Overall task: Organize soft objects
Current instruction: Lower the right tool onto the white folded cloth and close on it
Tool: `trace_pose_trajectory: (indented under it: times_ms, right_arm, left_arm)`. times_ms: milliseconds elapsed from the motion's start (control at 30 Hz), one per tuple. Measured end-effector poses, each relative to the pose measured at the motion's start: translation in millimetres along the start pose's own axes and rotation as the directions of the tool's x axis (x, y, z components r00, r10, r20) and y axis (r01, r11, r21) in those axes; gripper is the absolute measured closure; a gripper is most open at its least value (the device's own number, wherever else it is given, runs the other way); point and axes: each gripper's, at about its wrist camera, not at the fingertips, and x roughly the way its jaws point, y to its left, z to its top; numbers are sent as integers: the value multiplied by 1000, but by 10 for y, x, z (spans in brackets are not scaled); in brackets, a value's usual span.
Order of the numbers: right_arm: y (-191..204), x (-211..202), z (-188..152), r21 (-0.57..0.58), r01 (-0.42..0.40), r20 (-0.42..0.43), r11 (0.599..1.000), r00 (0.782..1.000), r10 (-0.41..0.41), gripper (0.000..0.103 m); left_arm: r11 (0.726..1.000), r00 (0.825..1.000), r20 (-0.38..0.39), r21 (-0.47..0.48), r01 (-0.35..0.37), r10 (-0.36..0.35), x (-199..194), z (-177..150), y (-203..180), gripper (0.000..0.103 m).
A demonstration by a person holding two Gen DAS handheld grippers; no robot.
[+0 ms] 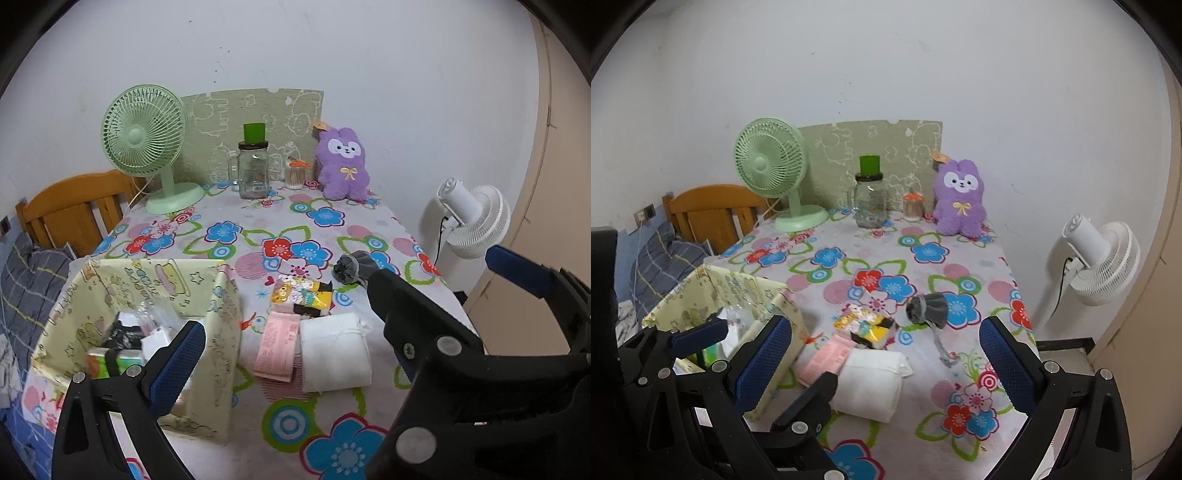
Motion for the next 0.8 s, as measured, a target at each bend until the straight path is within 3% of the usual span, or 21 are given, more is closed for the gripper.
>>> trace_pose_trajectory:
  times_ms: [367,800]
  right_arm:
    - [-261,159,-109,17,15,-15,1000,1000,-15,0]
    - [-487,500,-273,55,33,-86,998,996,-28,0]
  left_arm:
    - [1000,999,-25,-14,28,-28,252,-50,-198,0]
    - [999,994,-108,30,21,-18,635,-116,-334,4]
